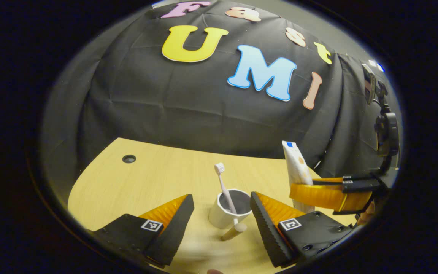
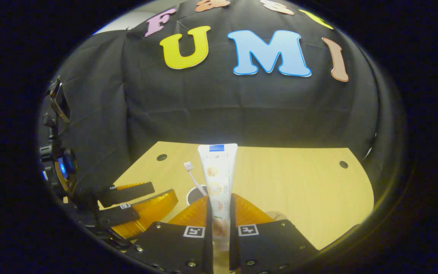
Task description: Put the toothbrush and toothpaste on the desktop into the cup, then pick up the cup and place it on the coaster on the desktop.
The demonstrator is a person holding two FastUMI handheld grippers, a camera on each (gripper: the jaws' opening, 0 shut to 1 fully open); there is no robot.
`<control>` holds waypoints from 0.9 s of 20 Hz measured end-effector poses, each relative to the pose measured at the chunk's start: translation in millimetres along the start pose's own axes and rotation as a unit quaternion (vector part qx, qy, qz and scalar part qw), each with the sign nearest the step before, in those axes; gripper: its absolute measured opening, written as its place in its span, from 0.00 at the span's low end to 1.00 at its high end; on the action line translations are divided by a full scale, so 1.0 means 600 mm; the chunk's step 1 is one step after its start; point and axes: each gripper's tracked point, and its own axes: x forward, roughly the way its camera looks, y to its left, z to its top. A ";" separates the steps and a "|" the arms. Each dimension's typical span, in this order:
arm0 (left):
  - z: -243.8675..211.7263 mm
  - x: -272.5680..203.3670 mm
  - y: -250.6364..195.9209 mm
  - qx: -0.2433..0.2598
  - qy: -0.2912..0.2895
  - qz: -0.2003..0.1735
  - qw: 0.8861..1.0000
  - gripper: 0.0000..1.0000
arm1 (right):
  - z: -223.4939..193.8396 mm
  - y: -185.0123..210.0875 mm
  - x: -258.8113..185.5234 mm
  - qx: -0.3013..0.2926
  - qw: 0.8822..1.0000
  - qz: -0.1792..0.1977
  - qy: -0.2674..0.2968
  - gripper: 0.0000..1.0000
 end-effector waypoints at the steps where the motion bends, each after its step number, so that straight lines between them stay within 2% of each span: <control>1: -0.003 -0.003 0.004 -0.004 0.002 0.002 1.000 1.00 | 0.009 0.006 0.011 0.003 1.000 0.003 -0.006 0.17; 6: -0.023 -0.010 0.010 -0.011 0.012 0.001 1.000 1.00 | 0.046 0.019 0.065 0.033 0.999 0.018 -0.026 0.19; 7: -0.025 -0.011 0.011 -0.012 0.013 0.001 1.000 0.96 | 0.056 0.023 0.077 0.047 0.998 0.023 -0.032 0.21; 8: -0.029 -0.012 0.012 -0.014 0.015 0.002 1.000 1.00 | 0.063 0.027 0.089 0.062 0.997 0.028 -0.034 0.24; 9: -0.033 -0.011 0.012 -0.016 0.017 0.001 1.000 1.00 | 0.069 0.031 0.101 0.076 0.996 0.032 -0.037 0.21; 10: -0.037 -0.012 0.011 -0.019 0.020 0.000 1.000 0.96 | 0.070 0.033 0.113 0.086 0.995 0.033 -0.037 0.21; 13: -0.053 -0.016 0.013 -0.023 0.029 -0.001 0.999 0.96 | 0.059 0.037 0.146 0.104 0.994 0.035 -0.029 0.22; 15: -0.059 -0.016 0.017 -0.022 0.033 0.002 0.999 0.92 | 0.053 0.038 0.158 0.099 0.994 0.032 -0.025 0.22; 17: -0.063 -0.014 0.018 -0.024 0.036 0.002 0.999 0.97 | 0.038 0.043 0.169 0.091 0.995 0.032 -0.015 0.24; 18: -0.065 -0.014 0.018 -0.025 0.038 0.001 0.999 1.00 | 0.033 0.042 0.169 0.089 0.996 0.031 -0.011 0.16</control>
